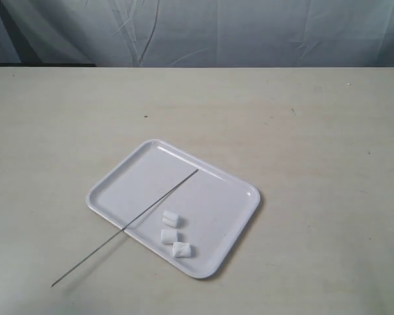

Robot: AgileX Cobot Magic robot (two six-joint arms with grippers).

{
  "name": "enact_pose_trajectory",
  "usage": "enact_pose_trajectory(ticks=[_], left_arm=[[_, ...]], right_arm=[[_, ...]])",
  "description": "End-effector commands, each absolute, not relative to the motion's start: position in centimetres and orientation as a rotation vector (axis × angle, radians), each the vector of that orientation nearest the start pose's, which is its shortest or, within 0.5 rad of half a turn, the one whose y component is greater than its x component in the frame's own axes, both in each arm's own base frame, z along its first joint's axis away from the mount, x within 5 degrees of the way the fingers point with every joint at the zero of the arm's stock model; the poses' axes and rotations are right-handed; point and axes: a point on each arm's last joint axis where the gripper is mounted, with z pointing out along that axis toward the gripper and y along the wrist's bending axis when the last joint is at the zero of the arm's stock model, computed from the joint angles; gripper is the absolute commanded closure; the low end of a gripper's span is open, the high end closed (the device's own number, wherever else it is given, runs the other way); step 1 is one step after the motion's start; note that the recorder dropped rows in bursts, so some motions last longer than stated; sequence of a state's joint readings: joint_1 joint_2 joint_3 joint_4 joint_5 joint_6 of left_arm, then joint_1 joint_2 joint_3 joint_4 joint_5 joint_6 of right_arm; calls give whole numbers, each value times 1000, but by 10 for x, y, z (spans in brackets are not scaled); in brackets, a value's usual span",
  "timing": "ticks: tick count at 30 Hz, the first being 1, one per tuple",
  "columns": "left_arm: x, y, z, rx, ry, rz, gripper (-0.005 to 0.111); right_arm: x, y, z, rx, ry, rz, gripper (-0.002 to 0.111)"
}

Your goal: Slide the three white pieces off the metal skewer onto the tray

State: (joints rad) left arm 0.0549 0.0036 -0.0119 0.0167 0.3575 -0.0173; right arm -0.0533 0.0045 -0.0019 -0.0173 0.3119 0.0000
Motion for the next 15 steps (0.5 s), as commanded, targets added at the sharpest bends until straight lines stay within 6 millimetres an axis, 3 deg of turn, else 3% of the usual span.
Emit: enact_pose_trajectory(ticks=[1, 4, 6, 10, 15], left_arm=[[54, 4, 183, -61, 1814, 48, 107], [54, 4, 183, -63, 1815, 47, 107], [54, 4, 183, -63, 1817, 47, 107], [54, 4, 183, -65, 1817, 44, 107], [54, 4, 183, -65, 1817, 44, 107]], right_arm=[[54, -4, 185, 21, 1795, -80, 66], [54, -4, 185, 11, 1800, -89, 66], [54, -4, 184, 9, 1802, -90, 72], [54, -4, 183, 9, 1817, -90, 108], [53, -4, 182, 13, 1831, -85, 108]])
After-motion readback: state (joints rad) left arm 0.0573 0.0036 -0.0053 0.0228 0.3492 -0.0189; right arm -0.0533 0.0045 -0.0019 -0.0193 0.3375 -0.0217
